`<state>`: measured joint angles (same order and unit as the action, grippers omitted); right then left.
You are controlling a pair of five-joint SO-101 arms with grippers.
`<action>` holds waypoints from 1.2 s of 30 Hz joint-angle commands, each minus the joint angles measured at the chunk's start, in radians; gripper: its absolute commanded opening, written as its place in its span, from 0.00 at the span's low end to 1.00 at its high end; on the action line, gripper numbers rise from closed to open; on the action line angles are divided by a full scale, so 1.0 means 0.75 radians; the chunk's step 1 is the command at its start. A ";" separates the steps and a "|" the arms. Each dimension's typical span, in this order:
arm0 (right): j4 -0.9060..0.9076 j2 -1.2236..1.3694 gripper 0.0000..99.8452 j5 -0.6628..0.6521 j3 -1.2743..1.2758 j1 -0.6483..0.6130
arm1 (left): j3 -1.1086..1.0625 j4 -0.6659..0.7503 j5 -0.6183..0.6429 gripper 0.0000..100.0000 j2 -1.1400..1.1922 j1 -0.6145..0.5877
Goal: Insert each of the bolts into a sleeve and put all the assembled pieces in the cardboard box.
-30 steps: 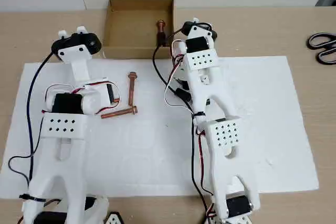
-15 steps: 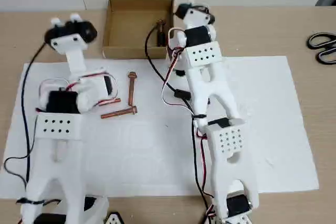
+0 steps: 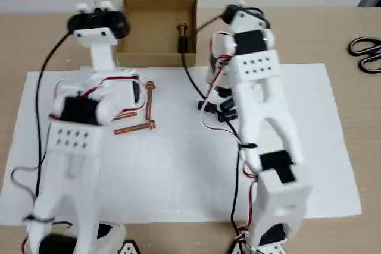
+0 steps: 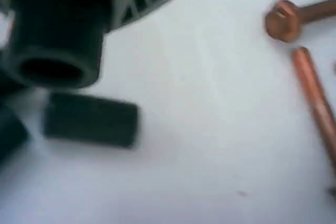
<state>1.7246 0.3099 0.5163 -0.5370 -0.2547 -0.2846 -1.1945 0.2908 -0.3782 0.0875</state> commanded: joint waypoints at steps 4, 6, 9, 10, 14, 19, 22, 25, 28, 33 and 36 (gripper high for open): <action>0.011 -0.300 0.00 -0.023 0.280 0.120 | 0.226 -0.018 0.061 0.01 0.282 0.025; 0.009 -0.353 0.00 -0.057 0.358 0.138 | 0.300 -0.035 0.098 0.01 0.372 0.039; 0.009 -0.418 0.00 -0.065 0.464 0.157 | 0.398 -0.059 0.113 0.01 0.499 0.072; 0.009 -0.437 0.00 -0.065 0.495 0.163 | 0.429 -0.068 0.115 0.01 0.542 0.082; 0.007 -0.504 0.00 -0.065 0.606 0.179 | 0.529 -0.090 0.158 0.01 0.665 0.090; 0.007 -0.574 0.00 -0.065 0.691 0.191 | 0.576 -0.092 0.160 0.01 0.773 0.082; 0.007 -0.615 0.00 -0.065 0.734 0.191 | 0.580 -0.119 0.160 0.01 0.816 0.082; 0.007 -0.647 0.00 -0.065 0.769 0.191 | 0.578 -0.141 0.160 0.01 0.849 0.080; 0.007 -0.676 0.00 -0.061 0.800 0.191 | 0.578 -0.143 0.160 0.01 0.857 0.080; 0.007 -0.686 0.00 -0.059 0.822 0.191 | 0.578 -0.121 0.160 0.01 0.900 0.078; 0.007 -0.686 0.00 -0.059 0.822 0.191 | 0.594 -0.117 0.160 0.01 0.933 0.055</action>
<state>1.7246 -0.1596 0.4780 0.0844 -0.1227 0.1066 -1.2958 0.4058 0.3214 0.1442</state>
